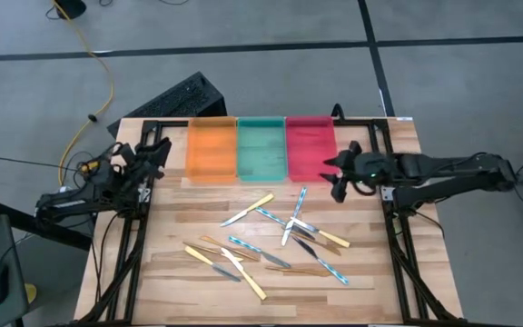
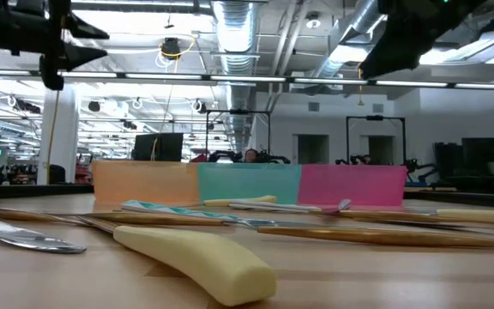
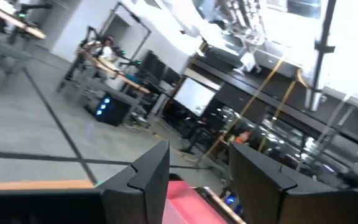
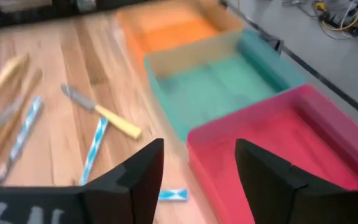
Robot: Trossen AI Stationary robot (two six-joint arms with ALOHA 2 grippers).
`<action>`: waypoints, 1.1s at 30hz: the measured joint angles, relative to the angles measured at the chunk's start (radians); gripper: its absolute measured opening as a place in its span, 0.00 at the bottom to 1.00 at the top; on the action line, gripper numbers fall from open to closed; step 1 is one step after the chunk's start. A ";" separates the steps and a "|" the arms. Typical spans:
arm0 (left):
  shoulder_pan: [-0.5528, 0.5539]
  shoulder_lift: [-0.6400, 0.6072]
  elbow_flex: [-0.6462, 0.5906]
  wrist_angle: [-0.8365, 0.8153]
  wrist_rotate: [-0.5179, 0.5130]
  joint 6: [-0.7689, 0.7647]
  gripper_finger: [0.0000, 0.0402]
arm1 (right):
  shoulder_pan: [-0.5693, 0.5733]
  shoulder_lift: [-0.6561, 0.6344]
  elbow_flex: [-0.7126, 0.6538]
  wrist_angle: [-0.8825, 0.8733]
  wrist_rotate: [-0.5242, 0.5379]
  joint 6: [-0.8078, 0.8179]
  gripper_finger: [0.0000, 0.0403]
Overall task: Sort silverware by color (type)
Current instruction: Put the blue patterned table knife into the red bin
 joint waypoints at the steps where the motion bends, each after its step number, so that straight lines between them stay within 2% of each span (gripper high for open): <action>1: 0.000 0.008 0.009 0.000 0.012 0.000 0.40 | 0.003 0.018 0.000 0.009 0.000 -0.015 0.59; 9: 0.000 0.175 0.125 -0.033 0.114 0.022 0.53 | -0.023 0.167 0.007 0.152 -0.142 -0.182 0.62; 13: 0.000 0.286 0.239 -0.184 0.143 0.077 0.56 | -0.057 0.248 0.065 0.133 -0.216 -0.297 0.62; 19: 0.000 0.406 0.405 -0.395 0.141 0.162 0.56 | -0.096 0.385 0.203 -0.004 -0.328 -0.513 0.62; 26: 0.000 0.437 0.441 -0.407 0.181 0.220 0.56 | -0.121 0.541 0.331 -0.176 -0.361 -0.707 0.62; 33: 0.000 0.436 0.441 -0.428 0.196 0.222 0.56 | -0.095 0.670 0.338 -0.202 -0.362 -0.874 0.62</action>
